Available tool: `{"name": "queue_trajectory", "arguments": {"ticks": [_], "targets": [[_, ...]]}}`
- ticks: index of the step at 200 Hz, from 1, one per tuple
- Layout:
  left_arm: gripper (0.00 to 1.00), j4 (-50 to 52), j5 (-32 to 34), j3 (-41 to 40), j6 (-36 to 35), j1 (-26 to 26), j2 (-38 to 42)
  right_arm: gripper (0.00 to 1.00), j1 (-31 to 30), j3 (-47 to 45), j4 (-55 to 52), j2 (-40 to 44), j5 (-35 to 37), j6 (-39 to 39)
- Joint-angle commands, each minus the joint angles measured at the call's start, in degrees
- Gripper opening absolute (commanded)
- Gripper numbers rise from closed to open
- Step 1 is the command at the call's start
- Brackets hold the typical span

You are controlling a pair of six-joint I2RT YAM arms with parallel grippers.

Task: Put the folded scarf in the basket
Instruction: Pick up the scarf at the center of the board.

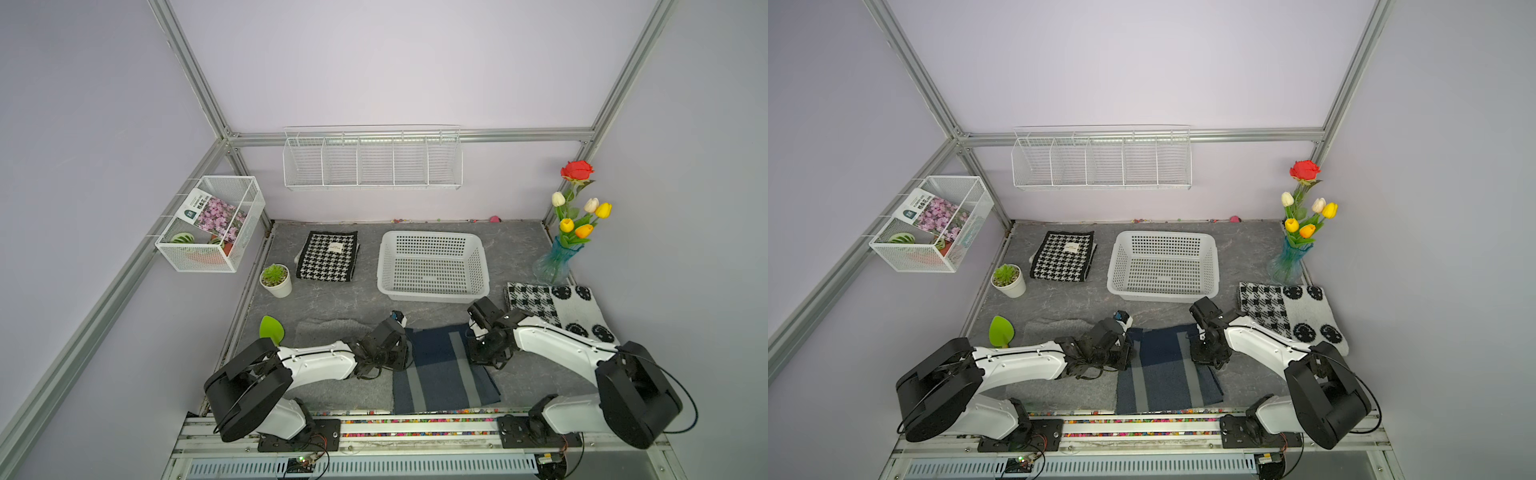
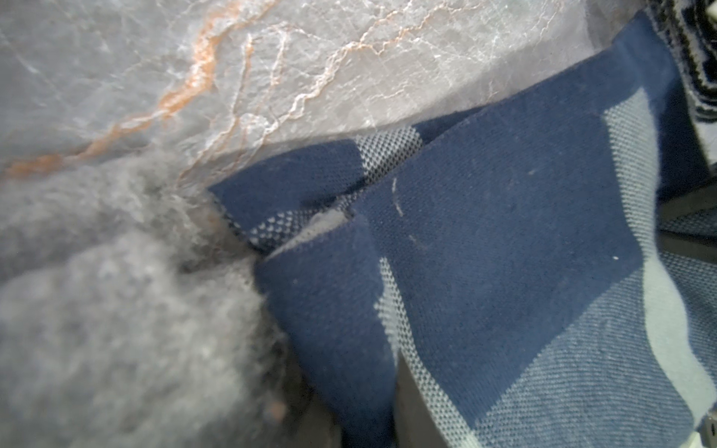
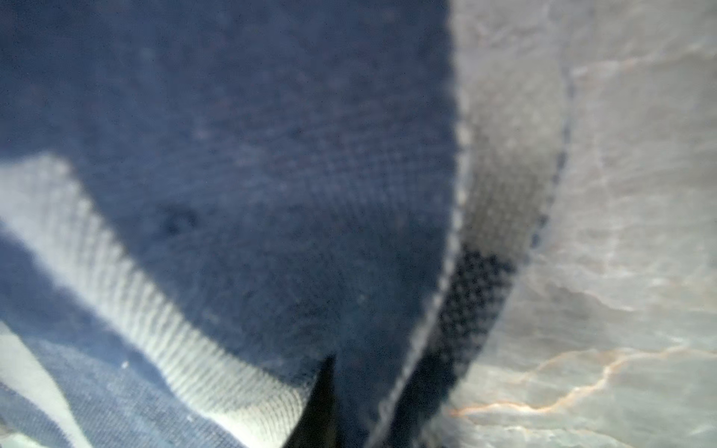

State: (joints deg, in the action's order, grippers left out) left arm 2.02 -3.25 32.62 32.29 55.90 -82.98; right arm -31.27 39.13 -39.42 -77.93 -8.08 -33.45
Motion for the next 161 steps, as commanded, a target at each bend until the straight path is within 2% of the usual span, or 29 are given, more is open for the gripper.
{"name": "queue_trajectory", "arguments": {"ticks": [1, 13, 26, 64, 111, 161], "targets": [[0.15, 0.3, -1.3, -0.3, -0.6, 0.1, 0.1, 0.07, 0.5, -3.8, 3.8, 1.0, 3.9, 0.8], [0.10, 0.0, -1.1, -0.6, -0.6, 0.1, 0.4, 0.00, 1.4, -4.7, 5.2, 3.4, 3.4, 0.9], [0.00, -0.7, -1.4, -0.8, -0.8, 0.1, 0.7, 0.00, 1.9, -5.5, 6.4, 6.2, 3.0, 1.3], [0.00, -2.3, -2.8, -0.9, -0.5, 0.1, 0.9, 0.00, 2.0, -6.9, 8.8, 13.7, -1.4, 2.0], [0.00, -2.6, -3.3, 0.3, 0.6, 0.1, 4.4, 0.00, 1.7, -5.7, 6.0, 24.3, -4.1, 3.5], [0.00, 1.1, -1.6, 3.4, 0.5, 0.1, 12.2, 0.00, 1.6, -4.2, 5.2, 27.6, -7.0, 4.2]]}}
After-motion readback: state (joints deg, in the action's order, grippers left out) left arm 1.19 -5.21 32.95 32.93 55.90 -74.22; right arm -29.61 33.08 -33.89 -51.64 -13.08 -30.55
